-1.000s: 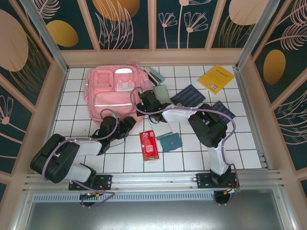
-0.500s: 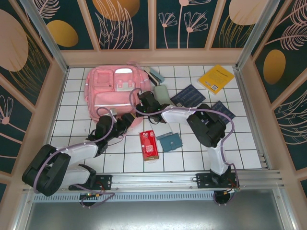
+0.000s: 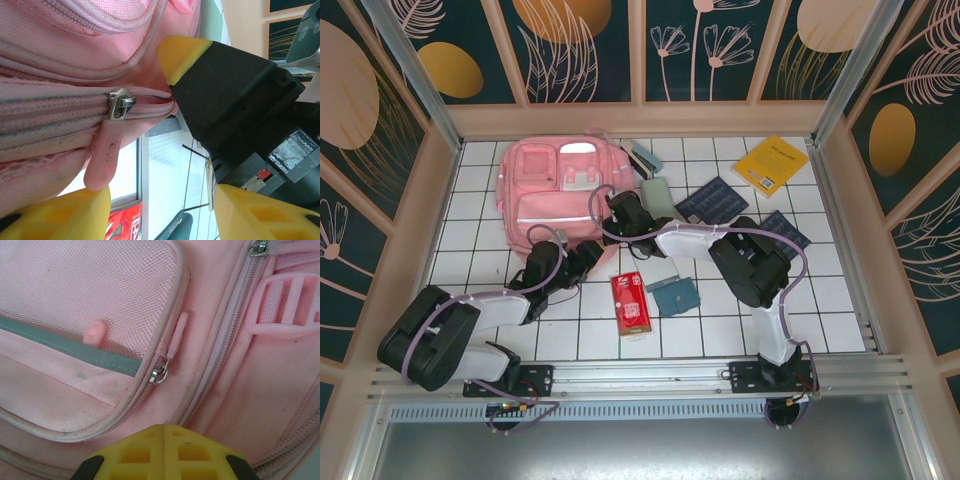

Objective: Pack books, pencil case, and school supplies into a backpack

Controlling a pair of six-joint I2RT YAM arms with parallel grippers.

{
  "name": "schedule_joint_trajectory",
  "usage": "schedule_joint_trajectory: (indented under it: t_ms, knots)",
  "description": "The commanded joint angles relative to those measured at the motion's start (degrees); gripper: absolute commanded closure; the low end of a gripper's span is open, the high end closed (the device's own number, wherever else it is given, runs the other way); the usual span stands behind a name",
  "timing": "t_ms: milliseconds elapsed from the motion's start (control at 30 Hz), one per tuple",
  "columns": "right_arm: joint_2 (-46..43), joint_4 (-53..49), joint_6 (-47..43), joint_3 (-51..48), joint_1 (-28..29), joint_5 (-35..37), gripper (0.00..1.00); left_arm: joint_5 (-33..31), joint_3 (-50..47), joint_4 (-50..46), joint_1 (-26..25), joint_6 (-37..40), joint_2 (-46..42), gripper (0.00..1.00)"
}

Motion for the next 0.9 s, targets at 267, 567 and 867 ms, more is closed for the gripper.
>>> schedule_joint_trajectory:
  t_ms: [267,567,867]
  knots:
    - [1.49,-0.50,0.61,0.66,1.33,-0.70,0.98,-1.14,1.25,0.49,1.35,0.13,4.22,0.43]
    - [1.44,-0.55,0.59,0.44,1.55,-0.70,0.98,-1.35,1.30,-1.40,3.23,0.11,5.94,0.44]
    - [1.67,-0.38,0.66,0.46,1.56,-0.72,0.97,-4.30,0.36,-8.77,3.34,0.36,3.61,0.42]
